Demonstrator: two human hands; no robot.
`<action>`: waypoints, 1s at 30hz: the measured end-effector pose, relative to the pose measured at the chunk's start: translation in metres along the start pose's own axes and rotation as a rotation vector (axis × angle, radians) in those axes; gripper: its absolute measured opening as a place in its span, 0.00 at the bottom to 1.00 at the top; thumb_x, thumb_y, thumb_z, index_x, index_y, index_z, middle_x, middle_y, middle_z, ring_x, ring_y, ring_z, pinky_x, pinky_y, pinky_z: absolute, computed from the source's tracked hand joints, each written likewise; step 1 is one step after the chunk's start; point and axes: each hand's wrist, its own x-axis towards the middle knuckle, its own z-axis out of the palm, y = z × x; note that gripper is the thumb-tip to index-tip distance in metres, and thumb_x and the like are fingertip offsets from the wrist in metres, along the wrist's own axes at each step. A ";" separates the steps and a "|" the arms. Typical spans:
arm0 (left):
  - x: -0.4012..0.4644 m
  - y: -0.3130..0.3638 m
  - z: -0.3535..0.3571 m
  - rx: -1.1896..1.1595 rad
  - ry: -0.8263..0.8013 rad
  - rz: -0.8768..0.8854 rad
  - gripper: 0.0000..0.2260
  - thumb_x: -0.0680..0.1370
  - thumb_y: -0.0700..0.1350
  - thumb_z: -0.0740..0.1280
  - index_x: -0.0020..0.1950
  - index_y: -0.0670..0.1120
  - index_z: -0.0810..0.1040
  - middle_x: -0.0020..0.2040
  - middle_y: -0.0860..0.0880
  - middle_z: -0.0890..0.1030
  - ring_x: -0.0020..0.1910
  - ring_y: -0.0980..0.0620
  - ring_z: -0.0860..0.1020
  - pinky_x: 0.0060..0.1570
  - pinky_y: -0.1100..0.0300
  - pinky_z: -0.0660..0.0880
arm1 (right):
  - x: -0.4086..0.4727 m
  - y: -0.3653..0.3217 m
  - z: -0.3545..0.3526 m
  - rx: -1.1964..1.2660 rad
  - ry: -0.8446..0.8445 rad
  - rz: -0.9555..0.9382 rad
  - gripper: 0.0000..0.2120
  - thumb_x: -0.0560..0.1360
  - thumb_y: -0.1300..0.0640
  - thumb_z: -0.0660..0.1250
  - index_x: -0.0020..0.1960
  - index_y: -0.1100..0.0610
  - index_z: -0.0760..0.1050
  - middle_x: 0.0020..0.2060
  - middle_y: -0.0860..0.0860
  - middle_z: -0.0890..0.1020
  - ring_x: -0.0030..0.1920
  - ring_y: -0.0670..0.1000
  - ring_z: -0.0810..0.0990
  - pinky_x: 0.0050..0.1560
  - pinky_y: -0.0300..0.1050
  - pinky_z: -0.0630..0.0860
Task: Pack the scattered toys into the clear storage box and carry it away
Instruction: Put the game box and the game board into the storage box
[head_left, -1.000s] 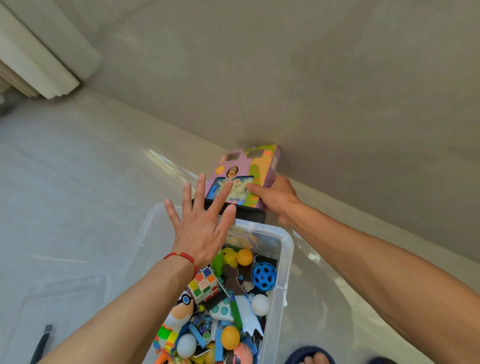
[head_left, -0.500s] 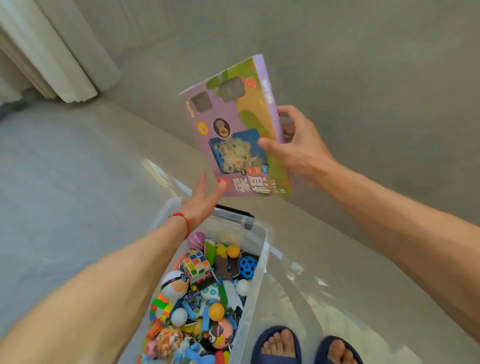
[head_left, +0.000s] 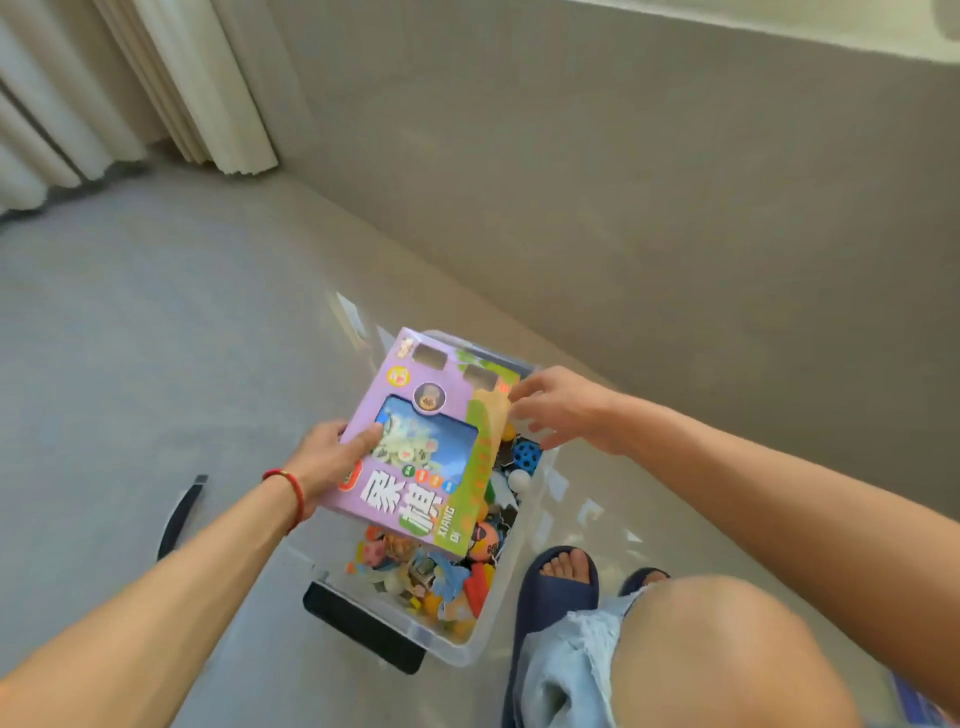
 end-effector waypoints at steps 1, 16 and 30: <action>-0.001 -0.009 0.005 0.047 0.011 -0.018 0.14 0.78 0.52 0.70 0.53 0.41 0.80 0.41 0.43 0.86 0.38 0.43 0.85 0.42 0.50 0.82 | -0.008 0.001 -0.002 -0.014 0.006 -0.004 0.13 0.79 0.56 0.66 0.62 0.57 0.78 0.58 0.56 0.81 0.57 0.55 0.81 0.52 0.51 0.83; 0.026 -0.078 0.104 0.944 0.045 0.354 0.38 0.76 0.59 0.68 0.79 0.61 0.49 0.80 0.45 0.48 0.77 0.40 0.53 0.67 0.39 0.66 | -0.042 0.014 0.001 -0.197 0.012 -0.042 0.10 0.79 0.56 0.63 0.59 0.55 0.79 0.51 0.53 0.82 0.52 0.54 0.83 0.51 0.53 0.83; 0.034 -0.088 0.152 1.393 -0.116 0.321 0.50 0.64 0.75 0.68 0.76 0.69 0.41 0.76 0.41 0.25 0.70 0.26 0.26 0.65 0.22 0.48 | -0.011 -0.002 0.001 -0.533 0.003 -0.137 0.12 0.80 0.54 0.62 0.61 0.52 0.79 0.54 0.46 0.82 0.41 0.42 0.78 0.42 0.36 0.74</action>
